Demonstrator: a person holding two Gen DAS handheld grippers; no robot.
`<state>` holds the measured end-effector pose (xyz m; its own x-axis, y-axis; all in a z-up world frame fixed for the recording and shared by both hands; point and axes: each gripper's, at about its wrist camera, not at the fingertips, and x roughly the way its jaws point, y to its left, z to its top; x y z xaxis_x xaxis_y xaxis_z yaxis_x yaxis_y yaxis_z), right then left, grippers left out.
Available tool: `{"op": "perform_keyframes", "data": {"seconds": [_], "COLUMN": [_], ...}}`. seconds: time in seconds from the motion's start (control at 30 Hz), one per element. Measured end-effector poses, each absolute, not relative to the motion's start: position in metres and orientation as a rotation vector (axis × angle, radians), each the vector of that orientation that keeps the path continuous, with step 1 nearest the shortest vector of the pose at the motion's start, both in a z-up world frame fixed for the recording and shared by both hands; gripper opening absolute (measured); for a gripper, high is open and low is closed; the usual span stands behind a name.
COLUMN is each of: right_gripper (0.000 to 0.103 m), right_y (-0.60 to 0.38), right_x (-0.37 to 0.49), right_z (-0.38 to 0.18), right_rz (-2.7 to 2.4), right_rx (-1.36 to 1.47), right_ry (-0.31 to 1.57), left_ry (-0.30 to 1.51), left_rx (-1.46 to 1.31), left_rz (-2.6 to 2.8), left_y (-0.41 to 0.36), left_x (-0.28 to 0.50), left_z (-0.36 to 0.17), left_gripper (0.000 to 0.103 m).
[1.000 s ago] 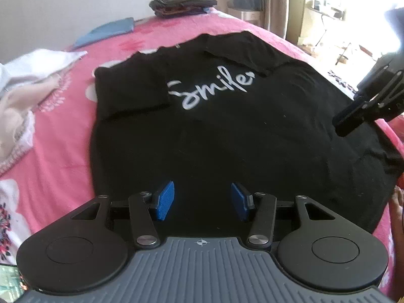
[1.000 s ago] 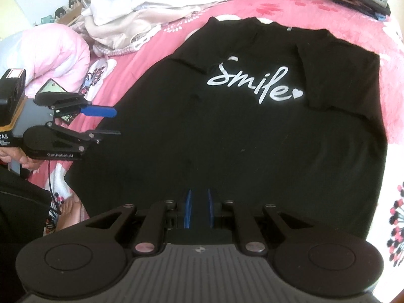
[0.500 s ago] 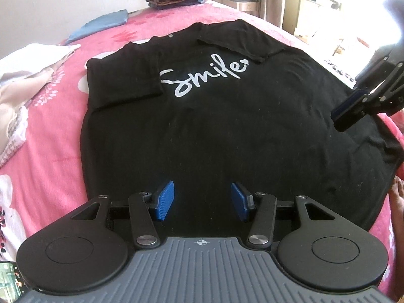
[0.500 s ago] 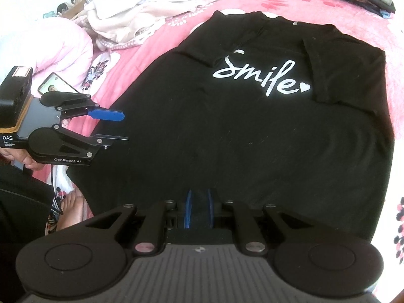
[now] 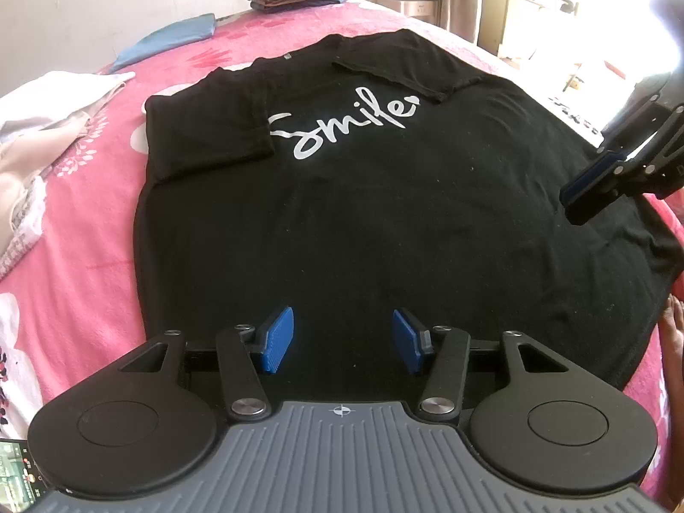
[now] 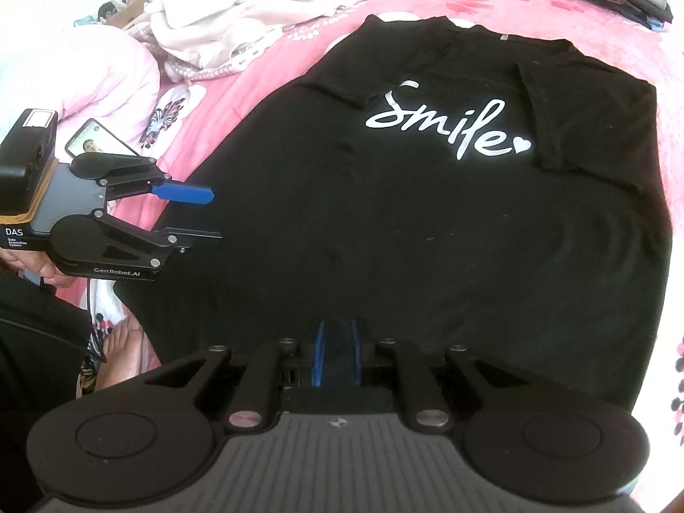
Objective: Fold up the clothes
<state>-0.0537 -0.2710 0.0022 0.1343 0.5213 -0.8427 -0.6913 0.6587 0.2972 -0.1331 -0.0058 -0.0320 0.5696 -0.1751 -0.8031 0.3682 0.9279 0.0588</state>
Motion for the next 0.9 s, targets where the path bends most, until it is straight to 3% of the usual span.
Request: {"op": "perform_keyframes", "data": {"seconds": [0.5, 0.9], "right_gripper": [0.014, 0.014], "right_y": [-0.2705, -0.2698], "right_x": [-0.0553, -0.0577], "right_z": [0.0016, 0.0010], "right_rz": [0.886, 0.886], "right_rx": [-0.173, -0.173], "right_ry": [1.138, 1.139], "left_ry": [0.921, 0.914], "left_rx": [0.219, 0.207], "left_rz": [-0.320, -0.305], "left_y": [-0.0058, -0.0070], "left_x": [-0.1329, -0.1356], "left_z": [-0.0306, -0.0275], "left_gripper": [0.057, 0.069]}}
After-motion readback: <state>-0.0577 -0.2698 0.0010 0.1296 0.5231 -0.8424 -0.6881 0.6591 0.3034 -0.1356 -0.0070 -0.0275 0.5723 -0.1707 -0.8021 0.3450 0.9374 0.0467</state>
